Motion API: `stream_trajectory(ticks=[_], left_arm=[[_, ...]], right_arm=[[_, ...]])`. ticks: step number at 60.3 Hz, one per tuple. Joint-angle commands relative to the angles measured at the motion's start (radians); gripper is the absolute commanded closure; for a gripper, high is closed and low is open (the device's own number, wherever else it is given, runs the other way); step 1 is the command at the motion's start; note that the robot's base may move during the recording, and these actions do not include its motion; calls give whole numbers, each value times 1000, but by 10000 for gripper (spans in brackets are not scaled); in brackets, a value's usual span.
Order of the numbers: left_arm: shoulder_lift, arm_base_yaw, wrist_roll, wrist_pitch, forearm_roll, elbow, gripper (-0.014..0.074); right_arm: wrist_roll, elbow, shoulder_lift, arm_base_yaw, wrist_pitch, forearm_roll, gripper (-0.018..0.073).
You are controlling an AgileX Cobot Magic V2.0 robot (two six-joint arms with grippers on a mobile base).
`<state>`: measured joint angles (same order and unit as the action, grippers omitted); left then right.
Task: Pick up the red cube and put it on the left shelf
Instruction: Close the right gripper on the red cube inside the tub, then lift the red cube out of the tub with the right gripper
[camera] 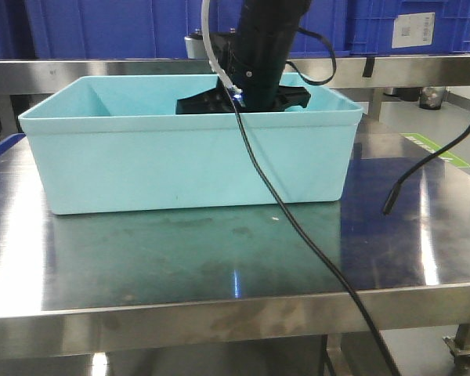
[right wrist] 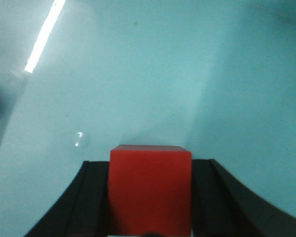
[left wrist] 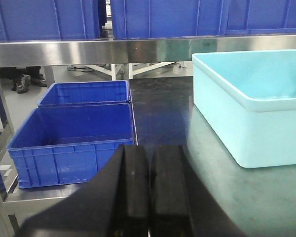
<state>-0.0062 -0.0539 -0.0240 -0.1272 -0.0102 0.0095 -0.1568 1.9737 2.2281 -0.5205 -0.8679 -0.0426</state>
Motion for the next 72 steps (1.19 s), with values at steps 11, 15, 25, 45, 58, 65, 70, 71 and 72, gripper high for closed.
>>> stream_trajectory(ticks=[11,15,25,45,58,65,70,71,72], left_arm=[[-15,-4,-1,88,4,23,495],[-15,-4,-1,88,4,23,495],[-15,-4,-1,88,4,23,495],[-15,-4,-1,88,4,23,495],[-15,-4,-1,88,4,23,495],[-15,-4,-1,88,4,23,495],[-15,-4,-1,88,4,23,495],[-15,-4,-1,88,4,23,495],[-15,-4,-1,88,4,23,495]], right_arm=[[-1,80,-193,3,-24,-13,425],[0,80,-241,3,-41,-13,425],[19,60,-369,3,-54,-13,425],[73,-279,-691,3,56,-12,426],[73,-668,-988,3,275,-12,426],[73,-878,-1166,3,366,-12,426],[73,-1001,-1280,3,423,-12,426],[73,-1032,-1312,3,436,-12,426],[73,-1053,-1332,3,443,-12,426]])
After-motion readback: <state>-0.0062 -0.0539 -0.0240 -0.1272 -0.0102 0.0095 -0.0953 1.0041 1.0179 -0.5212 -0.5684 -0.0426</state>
